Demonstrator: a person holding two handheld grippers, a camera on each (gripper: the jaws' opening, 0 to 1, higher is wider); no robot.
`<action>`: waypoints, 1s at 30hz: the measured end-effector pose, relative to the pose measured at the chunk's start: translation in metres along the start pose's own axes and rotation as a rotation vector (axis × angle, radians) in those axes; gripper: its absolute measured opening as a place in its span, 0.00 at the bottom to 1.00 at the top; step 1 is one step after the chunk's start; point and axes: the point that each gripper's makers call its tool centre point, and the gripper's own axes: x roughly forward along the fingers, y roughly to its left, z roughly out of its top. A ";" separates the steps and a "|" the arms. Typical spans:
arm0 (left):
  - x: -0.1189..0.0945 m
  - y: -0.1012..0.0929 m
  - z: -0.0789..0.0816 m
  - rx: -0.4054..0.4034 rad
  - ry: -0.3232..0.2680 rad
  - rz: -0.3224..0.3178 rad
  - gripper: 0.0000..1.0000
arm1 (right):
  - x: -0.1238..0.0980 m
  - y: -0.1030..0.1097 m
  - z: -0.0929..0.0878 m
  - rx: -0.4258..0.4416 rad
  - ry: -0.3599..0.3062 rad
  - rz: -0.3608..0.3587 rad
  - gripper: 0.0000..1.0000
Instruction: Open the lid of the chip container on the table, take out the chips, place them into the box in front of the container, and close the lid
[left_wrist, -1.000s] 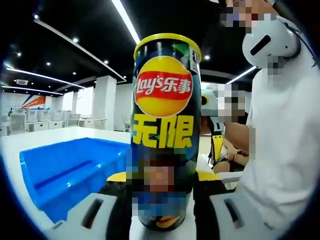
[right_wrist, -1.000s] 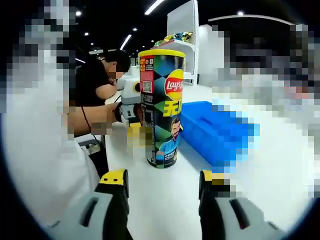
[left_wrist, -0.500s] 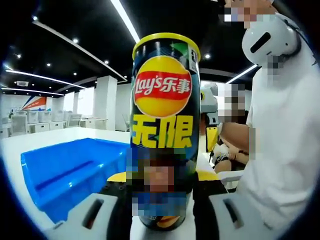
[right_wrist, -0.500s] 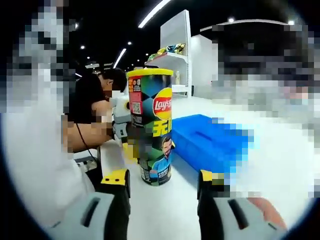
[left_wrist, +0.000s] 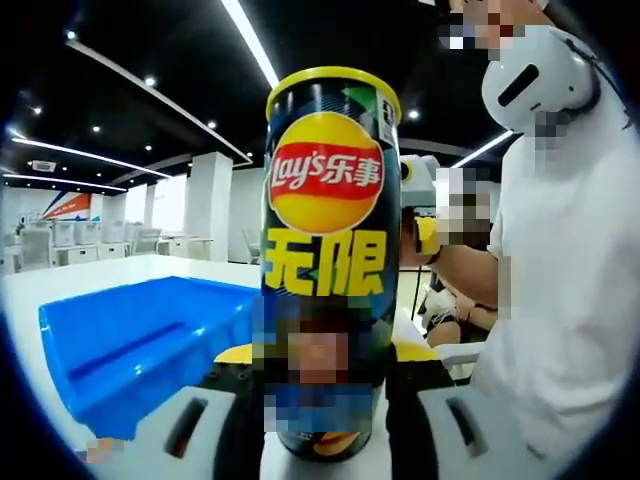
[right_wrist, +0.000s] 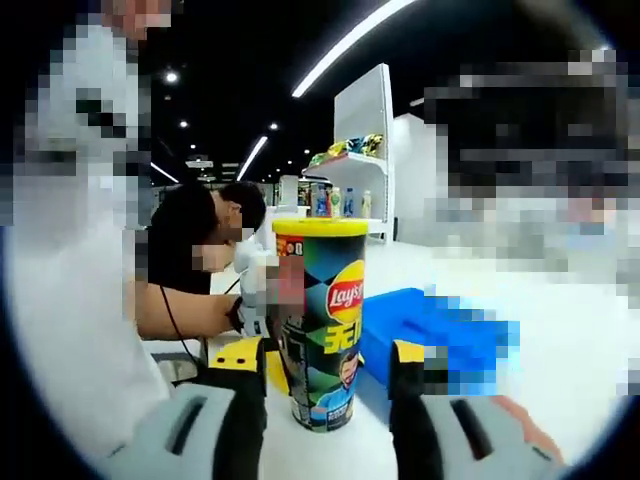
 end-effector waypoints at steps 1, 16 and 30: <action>0.000 0.000 0.000 -0.001 0.000 0.000 0.46 | 0.000 0.000 0.001 0.004 -0.002 0.002 0.52; 0.000 -0.001 0.000 0.001 -0.009 0.000 0.46 | 0.019 -0.001 0.055 -0.073 -0.153 -0.112 0.56; 0.002 -0.003 0.000 0.000 0.001 -0.011 0.46 | 0.035 -0.001 0.065 -0.023 -0.178 -0.134 0.53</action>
